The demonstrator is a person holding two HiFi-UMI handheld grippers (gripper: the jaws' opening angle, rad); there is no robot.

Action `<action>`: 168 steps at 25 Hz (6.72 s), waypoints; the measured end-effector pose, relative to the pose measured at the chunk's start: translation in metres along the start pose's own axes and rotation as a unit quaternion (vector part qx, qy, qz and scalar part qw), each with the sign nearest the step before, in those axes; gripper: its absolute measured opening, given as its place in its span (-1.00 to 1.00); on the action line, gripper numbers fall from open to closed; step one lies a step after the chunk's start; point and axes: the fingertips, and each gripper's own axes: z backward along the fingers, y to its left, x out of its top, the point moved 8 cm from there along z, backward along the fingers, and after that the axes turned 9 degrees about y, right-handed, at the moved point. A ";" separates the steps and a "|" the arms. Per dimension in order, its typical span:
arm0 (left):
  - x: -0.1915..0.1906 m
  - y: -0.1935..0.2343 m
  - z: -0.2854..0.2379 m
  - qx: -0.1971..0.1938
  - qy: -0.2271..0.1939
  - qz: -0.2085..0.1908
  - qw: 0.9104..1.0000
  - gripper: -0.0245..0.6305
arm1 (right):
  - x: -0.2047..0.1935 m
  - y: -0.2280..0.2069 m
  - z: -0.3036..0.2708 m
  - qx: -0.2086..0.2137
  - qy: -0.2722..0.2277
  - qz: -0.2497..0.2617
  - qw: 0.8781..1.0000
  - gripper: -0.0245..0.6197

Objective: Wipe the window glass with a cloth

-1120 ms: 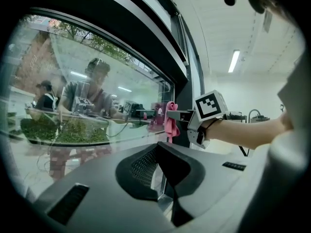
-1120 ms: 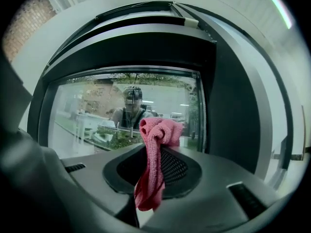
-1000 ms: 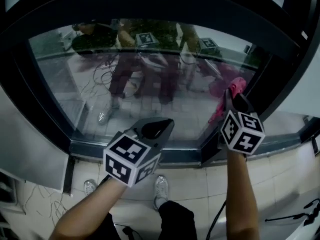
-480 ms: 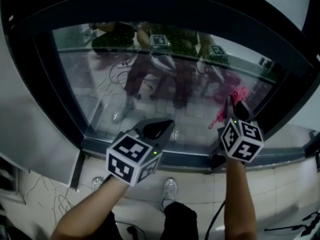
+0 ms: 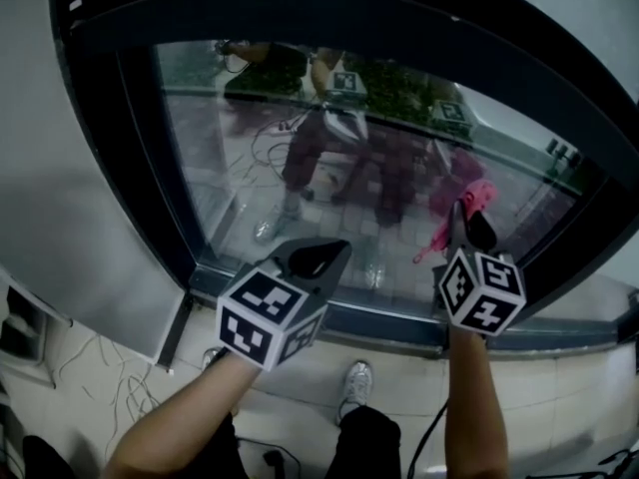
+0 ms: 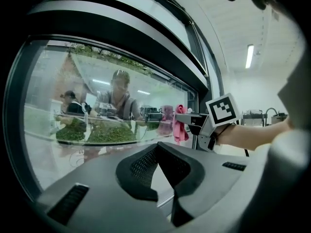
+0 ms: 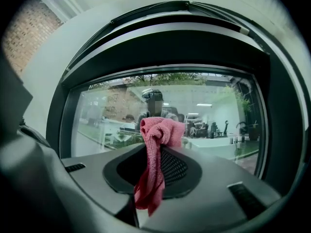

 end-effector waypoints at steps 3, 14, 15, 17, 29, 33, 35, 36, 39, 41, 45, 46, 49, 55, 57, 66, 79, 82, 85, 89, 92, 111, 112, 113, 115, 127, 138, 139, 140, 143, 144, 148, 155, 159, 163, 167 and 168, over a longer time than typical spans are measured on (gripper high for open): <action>-0.005 0.013 0.013 0.010 -0.001 0.006 1.000 -0.91 | 0.001 0.020 -0.004 0.010 -0.001 0.000 1.000 -0.71; -0.016 0.057 0.062 0.063 0.000 0.021 0.998 -0.91 | 0.011 0.092 -0.027 0.064 -0.006 -0.001 0.998 -0.71; -0.017 0.061 0.067 0.067 -0.001 0.023 0.998 -0.91 | 0.012 0.099 -0.029 0.069 -0.006 -0.002 0.998 -0.71; -0.020 0.070 0.077 0.078 -0.005 0.024 0.997 -0.91 | 0.014 0.112 -0.033 0.076 -0.005 -0.002 0.997 -0.71; -0.039 0.115 0.133 0.124 -0.009 0.050 0.991 -0.91 | 0.027 0.204 -0.054 0.146 -0.006 0.019 0.989 -0.71; -0.048 0.129 0.150 0.141 -0.007 0.054 0.989 -0.91 | 0.030 0.235 -0.060 0.167 -0.007 0.025 0.986 -0.72; -0.053 0.135 0.160 0.147 -0.006 0.058 0.987 -0.91 | 0.032 0.250 -0.063 0.178 -0.007 0.029 0.984 -0.72; -0.055 0.138 0.164 0.151 -0.006 0.060 0.987 -0.91 | 0.033 0.258 -0.066 0.183 -0.007 0.031 0.983 -0.72; -0.062 0.148 0.178 0.164 -0.008 0.068 0.984 -0.91 | 0.037 0.279 -0.073 0.197 -0.008 0.035 0.980 -0.72; -0.067 0.154 0.187 0.171 -0.005 0.074 0.982 -0.91 | 0.038 0.292 -0.077 0.203 -0.008 0.039 0.978 -0.72; -0.075 0.163 0.202 0.182 -0.001 0.079 0.980 -0.91 | 0.042 0.317 -0.084 0.217 -0.011 0.044 0.975 -0.72; -0.076 0.166 0.206 0.186 -0.003 0.080 0.979 -0.91 | 0.043 0.323 -0.086 0.221 -0.012 0.044 0.974 -0.72; -0.079 0.174 0.217 0.197 -0.003 0.086 0.977 -0.91 | 0.046 0.343 -0.091 0.233 -0.014 0.046 0.971 -0.72; -0.087 0.190 0.238 0.217 0.005 0.095 0.972 -0.91 | 0.049 0.386 -0.103 0.262 -0.013 0.056 0.963 -0.72; -0.092 0.194 0.244 0.220 0.008 0.099 0.970 -0.91 | 0.048 0.400 -0.107 0.268 -0.011 0.065 0.961 -0.72; -0.108 0.206 0.263 0.232 0.012 0.114 0.966 -0.91 | 0.049 0.453 -0.123 0.296 -0.013 0.065 0.953 -0.72; -0.124 0.213 0.280 0.240 0.021 0.121 0.963 -0.91 | 0.050 0.515 -0.141 0.340 -0.008 0.066 0.938 -0.72; -0.127 0.213 0.282 0.239 0.022 0.123 0.963 -0.91 | 0.050 0.521 -0.140 0.355 -0.003 0.071 0.932 -0.72; -0.126 0.213 0.282 0.240 0.019 0.123 0.963 -0.91 | 0.050 0.525 -0.135 0.370 -0.003 0.073 0.926 -0.72; -0.120 0.210 0.280 0.239 0.016 0.119 0.964 -0.91 | 0.050 0.518 -0.121 0.385 -0.002 0.072 0.920 -0.72; -0.114 0.204 0.279 0.237 0.013 0.114 0.965 -0.91 | 0.052 0.505 -0.104 0.390 -0.007 0.074 0.918 -0.72; -0.047 0.083 0.164 0.130 -0.002 0.057 0.990 -0.91 | 0.021 0.260 0.010 0.292 -0.012 0.063 0.954 -0.72; -0.044 0.076 0.154 0.121 -0.001 0.054 0.991 -0.91 | 0.018 0.246 0.014 0.282 -0.012 0.062 0.957 -0.72; -0.041 0.069 0.146 0.114 0.001 0.051 0.992 -0.91 | 0.015 0.231 0.019 0.274 -0.011 0.060 0.960 -0.72; -0.036 0.054 0.129 0.100 0.003 0.043 0.994 -0.91 | 0.008 0.201 0.028 0.257 -0.009 0.055 0.965 -0.72; -0.017 -0.037 0.016 0.000 0.017 0.011 1.000 -0.91 | -0.041 0.028 0.075 0.123 0.023 0.017 0.992 -0.72; -0.009 -0.107 -0.057 -0.045 0.022 -0.012 0.999 -0.91 | -0.072 -0.087 0.103 0.004 0.049 0.004 0.999 -0.72; -0.010 -0.111 -0.063 -0.049 0.024 -0.012 0.998 -0.91 | -0.076 -0.096 0.102 -0.007 0.051 -0.002 0.999 -0.72; -0.010 -0.116 -0.069 -0.053 0.025 -0.013 0.998 -0.91 | -0.079 -0.105 0.100 -0.018 0.053 -0.009 0.998 -0.72; -0.016 -0.124 -0.085 -0.063 0.032 -0.017 0.997 -0.91 | -0.089 -0.130 0.090 -0.051 0.054 -0.032 0.997 -0.72; -0.018 -0.125 -0.089 -0.066 0.035 -0.018 0.997 -0.91 | -0.092 -0.135 0.087 -0.061 0.054 -0.040 0.996 -0.72; -0.030 -0.123 -0.099 -0.071 0.045 -0.019 0.996 -0.91 | -0.102 -0.150 0.070 -0.095 0.056 -0.056 0.992 -0.72; -0.038 -0.117 -0.118 -0.086 0.051 -0.013 0.995 -0.91 | -0.123 -0.169 0.044 -0.168 0.060 -0.069 0.982 -0.72; -0.046 -0.112 -0.123 -0.092 0.054 -0.007 0.994 -0.91 | -0.133 -0.171 0.034 -0.194 0.054 -0.089 0.976 -0.72; -0.050 -0.103 -0.121 -0.090 0.055 -0.002 0.994 -0.91 | -0.134 -0.174 0.026 -0.198 0.045 -0.084 0.976 -0.72; -0.054 -0.095 -0.117 -0.083 0.060 0.001 0.995 -0.91 | -0.136 -0.171 0.025 -0.187 0.030 -0.080 0.979 -0.72; -0.055 -0.092 -0.115 -0.080 0.061 0.002 0.995 -0.91 | -0.135 -0.168 0.025 -0.183 0.027 -0.079 0.980 -0.72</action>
